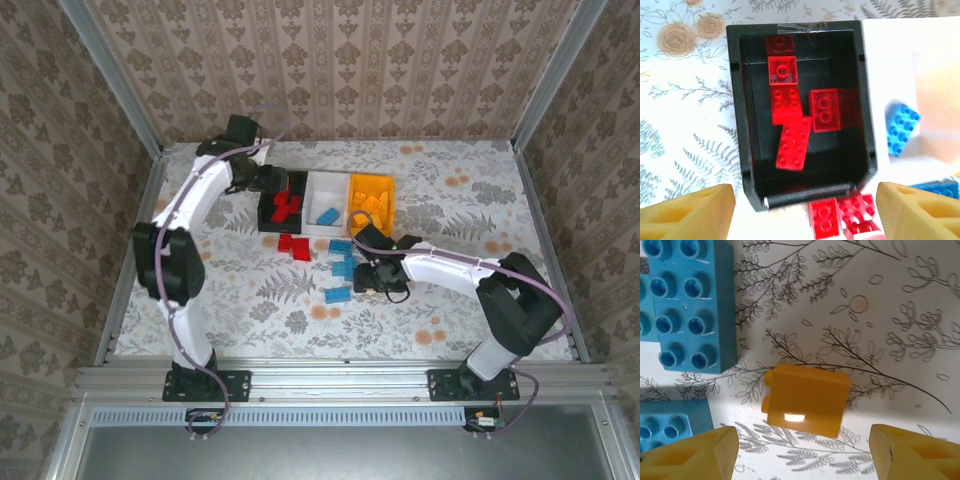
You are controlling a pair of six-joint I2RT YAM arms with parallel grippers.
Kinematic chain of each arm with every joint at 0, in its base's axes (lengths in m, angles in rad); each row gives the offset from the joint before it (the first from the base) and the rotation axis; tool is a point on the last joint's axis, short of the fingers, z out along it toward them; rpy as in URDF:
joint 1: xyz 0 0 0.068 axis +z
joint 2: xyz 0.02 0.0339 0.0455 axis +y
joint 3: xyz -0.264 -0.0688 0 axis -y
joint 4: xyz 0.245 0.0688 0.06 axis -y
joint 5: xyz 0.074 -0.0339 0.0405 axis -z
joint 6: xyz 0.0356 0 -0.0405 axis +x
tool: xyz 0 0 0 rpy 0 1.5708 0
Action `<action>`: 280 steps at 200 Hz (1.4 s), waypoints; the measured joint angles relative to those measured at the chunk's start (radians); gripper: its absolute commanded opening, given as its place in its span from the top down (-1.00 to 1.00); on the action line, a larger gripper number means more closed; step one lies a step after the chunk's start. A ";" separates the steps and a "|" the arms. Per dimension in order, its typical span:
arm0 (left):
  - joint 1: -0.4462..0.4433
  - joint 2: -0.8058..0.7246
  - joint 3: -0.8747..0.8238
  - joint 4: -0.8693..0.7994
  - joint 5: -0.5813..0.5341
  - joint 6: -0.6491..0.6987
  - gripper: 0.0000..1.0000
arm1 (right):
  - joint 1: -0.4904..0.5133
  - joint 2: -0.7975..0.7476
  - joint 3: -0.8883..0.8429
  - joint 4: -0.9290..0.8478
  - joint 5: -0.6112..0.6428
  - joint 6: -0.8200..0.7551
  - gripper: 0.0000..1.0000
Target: Sort the legos into containers by color
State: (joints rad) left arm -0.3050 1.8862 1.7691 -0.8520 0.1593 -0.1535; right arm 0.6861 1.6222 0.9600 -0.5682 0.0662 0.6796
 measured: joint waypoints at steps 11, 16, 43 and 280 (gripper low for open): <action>0.000 -0.086 -0.074 0.008 0.004 -0.005 -0.54 | 0.005 0.027 0.013 -0.001 0.003 -0.002 -0.40; 0.000 -0.120 -0.105 0.011 0.006 -0.008 -0.54 | 0.005 0.037 0.018 -0.001 0.005 -0.002 -0.39; 0.000 -0.253 -0.247 0.018 0.021 -0.012 -0.56 | 0.007 0.070 0.025 -0.002 0.009 -0.002 -0.26; -0.135 -0.508 -0.520 0.013 0.049 -0.038 -0.61 | -0.164 0.020 0.382 -0.151 0.085 -0.130 0.11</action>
State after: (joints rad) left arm -0.4404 1.3781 1.2495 -0.8387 0.2085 -0.1913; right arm 0.5217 1.6424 1.3422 -0.7189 0.1509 0.5495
